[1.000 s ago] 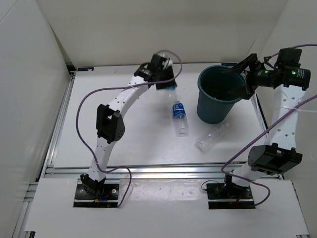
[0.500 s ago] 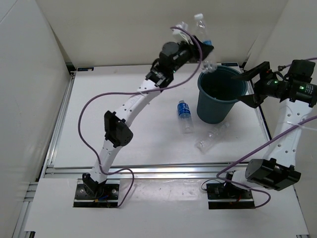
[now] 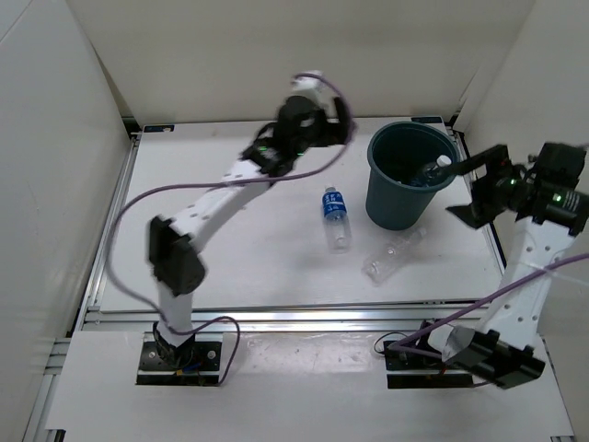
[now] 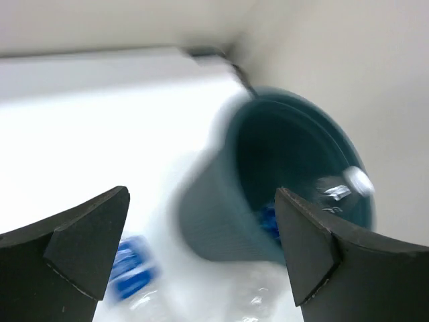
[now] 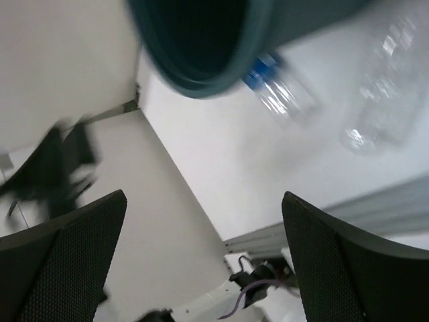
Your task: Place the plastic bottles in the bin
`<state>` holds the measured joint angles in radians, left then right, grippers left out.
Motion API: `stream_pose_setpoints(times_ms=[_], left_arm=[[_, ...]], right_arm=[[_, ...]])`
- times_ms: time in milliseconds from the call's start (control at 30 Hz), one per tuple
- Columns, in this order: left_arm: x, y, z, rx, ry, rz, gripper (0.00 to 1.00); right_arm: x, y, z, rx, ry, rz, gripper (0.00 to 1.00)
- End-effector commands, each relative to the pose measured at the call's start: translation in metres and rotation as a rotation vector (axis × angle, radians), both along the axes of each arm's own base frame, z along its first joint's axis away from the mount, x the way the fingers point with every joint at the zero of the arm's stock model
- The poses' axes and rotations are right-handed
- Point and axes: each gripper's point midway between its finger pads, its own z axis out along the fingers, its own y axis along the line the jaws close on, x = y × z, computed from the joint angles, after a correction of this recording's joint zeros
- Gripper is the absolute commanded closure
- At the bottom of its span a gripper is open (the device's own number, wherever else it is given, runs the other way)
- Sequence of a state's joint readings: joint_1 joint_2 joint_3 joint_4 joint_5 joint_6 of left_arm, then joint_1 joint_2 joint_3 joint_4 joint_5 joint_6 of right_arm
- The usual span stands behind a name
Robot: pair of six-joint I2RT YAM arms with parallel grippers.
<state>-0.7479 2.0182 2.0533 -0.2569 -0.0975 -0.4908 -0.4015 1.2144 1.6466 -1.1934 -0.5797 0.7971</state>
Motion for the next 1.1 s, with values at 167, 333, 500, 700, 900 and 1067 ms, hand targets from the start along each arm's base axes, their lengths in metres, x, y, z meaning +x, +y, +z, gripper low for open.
stream_pose_setpoints(times_ms=[167, 333, 500, 700, 900, 1067], left_arm=[[-0.079, 0.225, 0.004, 0.010, 0.056, 0.465, 0.00], [-0.101, 0.270, -0.086, 0.119, 0.344, 0.546, 0.00], [-0.114, 0.281, -0.114, 0.205, 0.437, 0.560, 0.00], [-0.129, 0.290, -0.133, 0.254, 0.506, 0.557, 0.00], [-0.150, 0.296, -0.159, 0.284, 0.580, 0.552, 0.00], [-0.151, 0.298, -0.166, 0.316, 0.603, 0.542, 0.00]], right_arm=[[-0.043, 0.011, -0.120, 0.232, 0.357, -0.145, 0.00], [-0.035, 0.010, -0.170, 0.256, 0.442, -0.155, 0.00], [-0.027, -0.005, -0.221, 0.084, 0.473, -0.149, 0.00], [-0.019, 0.000, -0.267, -0.007, 0.557, -0.096, 0.00], [-0.010, 0.012, -0.297, -0.120, 0.574, 0.003, 0.00], [-0.002, 0.012, -0.322, -0.136, 0.661, 0.041, 0.00]])
